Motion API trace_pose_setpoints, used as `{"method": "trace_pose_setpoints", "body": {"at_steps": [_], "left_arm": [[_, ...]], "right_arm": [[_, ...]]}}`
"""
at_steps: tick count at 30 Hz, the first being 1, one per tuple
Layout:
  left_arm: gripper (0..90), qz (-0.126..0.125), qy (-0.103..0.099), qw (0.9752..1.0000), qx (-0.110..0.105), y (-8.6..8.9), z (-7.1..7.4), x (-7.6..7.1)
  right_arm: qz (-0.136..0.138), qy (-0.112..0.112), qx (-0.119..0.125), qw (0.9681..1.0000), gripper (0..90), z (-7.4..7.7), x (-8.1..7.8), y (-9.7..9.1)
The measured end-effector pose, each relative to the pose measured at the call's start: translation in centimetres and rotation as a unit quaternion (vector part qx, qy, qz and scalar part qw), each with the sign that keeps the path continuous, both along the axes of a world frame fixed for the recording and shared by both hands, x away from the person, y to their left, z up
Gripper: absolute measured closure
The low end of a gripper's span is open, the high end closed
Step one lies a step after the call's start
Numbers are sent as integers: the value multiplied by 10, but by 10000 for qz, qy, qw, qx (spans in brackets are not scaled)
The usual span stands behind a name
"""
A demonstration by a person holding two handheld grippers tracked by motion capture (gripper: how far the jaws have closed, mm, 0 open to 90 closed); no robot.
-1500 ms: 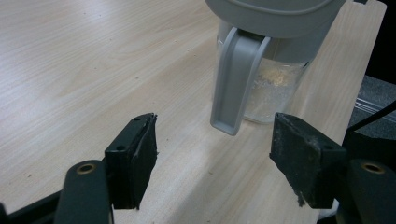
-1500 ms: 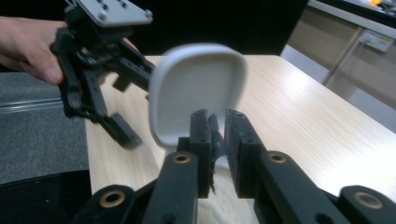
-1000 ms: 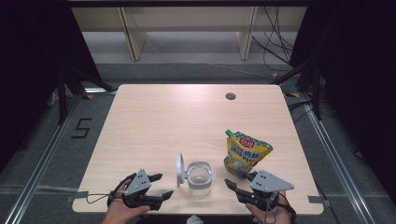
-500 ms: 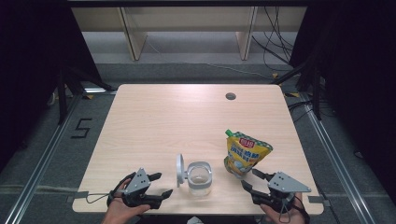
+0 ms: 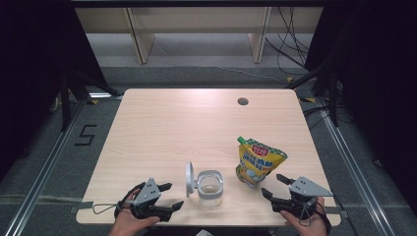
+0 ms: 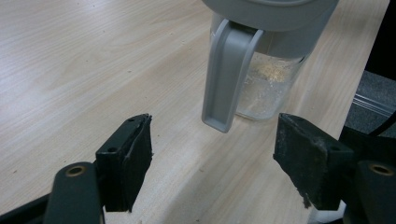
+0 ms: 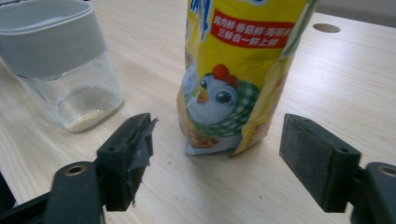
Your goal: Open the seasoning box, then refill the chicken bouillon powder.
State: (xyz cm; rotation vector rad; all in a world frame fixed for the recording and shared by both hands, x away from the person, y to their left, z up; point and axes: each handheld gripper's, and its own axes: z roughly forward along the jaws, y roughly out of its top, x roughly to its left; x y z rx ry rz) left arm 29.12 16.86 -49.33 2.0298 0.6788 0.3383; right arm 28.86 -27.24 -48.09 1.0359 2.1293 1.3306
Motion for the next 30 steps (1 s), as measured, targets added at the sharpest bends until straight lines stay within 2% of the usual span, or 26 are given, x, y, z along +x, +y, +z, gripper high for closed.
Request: {"method": "trace_pose_setpoints", "body": {"at_steps": [1, 3, 4, 6, 7, 8, 10, 11, 13, 15, 16, 18, 19, 20, 23, 24, 25, 26, 27, 28, 29, 30], "left_arm": [[272, 87, 139, 9997, -169, -2, -1, -2], [272, 81, 117, 9998, -140, -3, -1, -2], [272, -31, 38, 10000, -73, -2, -1, 0], [272, 23, 29, 10000, -58, -3, -2, -2], [272, 27, 4, 10000, -91, -3, -2, -1], [272, 20, 23, 10000, -31, -2, -1, -1], [272, 31, 48, 10000, -58, -2, -1, -1], [272, 23, 52, 9999, -116, -2, -2, -1], [272, 17, 49, 10000, -40, -2, -1, -1], [272, 29, 26, 10000, -45, -2, -1, -2], [273, 54, 131, 9998, -118, -3, -1, -3], [272, -47, 24, 10000, -49, -2, 0, -1], [273, 6, 33, 10000, -83, -2, -1, -2], [273, 43, 130, 9999, -84, -3, -2, -3], [273, 48, 115, 9999, -109, -2, -2, -3], [273, 45, 136, 9998, -118, -2, -1, -3], [272, 60, 155, 9998, -143, -3, -2, -3], [273, 31, 127, 9999, -113, -2, -2, -2], [273, 15, 28, 10000, -58, -2, -2, -1], [273, 35, 59, 9999, -111, -3, -2, -2], [272, -6, 69, 10000, -70, -2, -2, -1], [272, 7, 79, 9998, -156, -3, -3, -1]], "right_arm": [[34, -32, -64, 10000, 248, -1, 2, 0], [22, 71, -35, 10000, 223, -2, 0, 3], [62, -60, -95, 9999, 207, -2, 3, 2], [-32, 85, -33, 10000, 171, -2, 1, 4], [6, 133, -65, 9999, 162, -3, 1, 4], [45, 33, -158, 9999, 162, -3, 3, 2], [-15, 93, -53, 9999, 158, -5, 3, 3], [5, -43, -158, 9999, 158, -5, 5, 1], [0, 11, -55, 10000, 158, -6, 7, 1], [-47, -25, -58, 10000, 158, -8, 11, -1], [-32, -5, -28, 10000, 158, -8, 12, -1], [-89, 4, 79, 9999, 158, -9, 14, 1], [-71, 4, 65, 10000, 158, -9, 15, 2], [-72, -16, 47, 10000, 158, -10, 17, 2], [-56, 13, 41, 10000, 158, -12, 21, 3], [-70, 59, 115, 9999, 158, -13, 21, 5], [-13, -85, 56, 9999, 158, -13, 24, 4], [-36, -111, 29, 9999, 158, -13, 24, 4], [-76, -42, 150, 9998, 158, -12, 25, 5], [-81, -94, 199, 9997, 158, -13, 26, 5], [-31, -203, 141, 9997, 158, -14, 30, 4], [-6, -220, 178, 9996, 158, -15, 32, 5]]}}
